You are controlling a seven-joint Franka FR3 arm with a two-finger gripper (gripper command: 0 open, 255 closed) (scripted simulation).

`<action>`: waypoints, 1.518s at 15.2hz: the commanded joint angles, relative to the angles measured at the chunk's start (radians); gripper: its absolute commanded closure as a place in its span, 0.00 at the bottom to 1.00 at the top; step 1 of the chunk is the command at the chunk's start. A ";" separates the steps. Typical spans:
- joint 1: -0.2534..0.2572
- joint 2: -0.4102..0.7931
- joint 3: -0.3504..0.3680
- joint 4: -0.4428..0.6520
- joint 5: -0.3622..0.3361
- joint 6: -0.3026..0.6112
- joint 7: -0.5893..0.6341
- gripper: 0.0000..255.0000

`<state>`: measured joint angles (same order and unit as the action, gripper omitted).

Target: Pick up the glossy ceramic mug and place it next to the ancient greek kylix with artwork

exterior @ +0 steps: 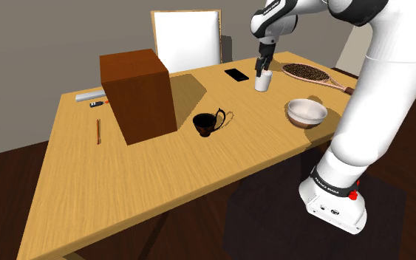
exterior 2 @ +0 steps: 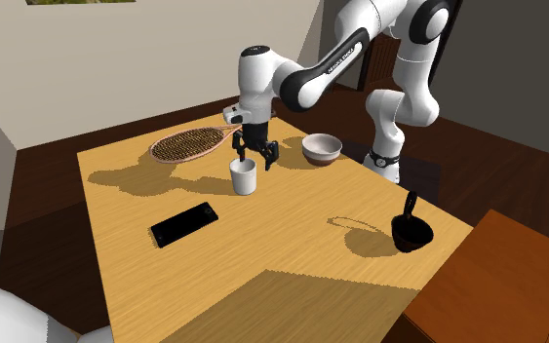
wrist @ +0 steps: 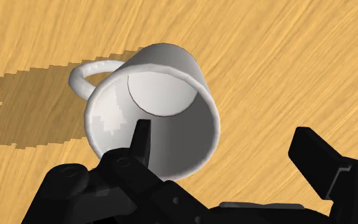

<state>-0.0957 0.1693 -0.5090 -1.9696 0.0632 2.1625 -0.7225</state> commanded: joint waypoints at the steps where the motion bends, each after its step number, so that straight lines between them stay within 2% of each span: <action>1: -0.006 0.021 0.001 0.001 0.014 0.018 -0.012 0.00; 6: -0.015 0.063 0.008 -0.027 0.042 0.083 -0.030 0.00; 14: -0.015 0.063 0.008 -0.027 0.041 0.083 -0.030 0.00; 15: -0.015 0.063 0.008 -0.027 0.041 0.083 -0.030 1.00; 23: -0.015 0.063 0.008 -0.027 0.042 0.083 -0.030 1.00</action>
<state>-0.1103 0.2326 -0.5006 -1.9968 0.1048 2.2454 -0.7528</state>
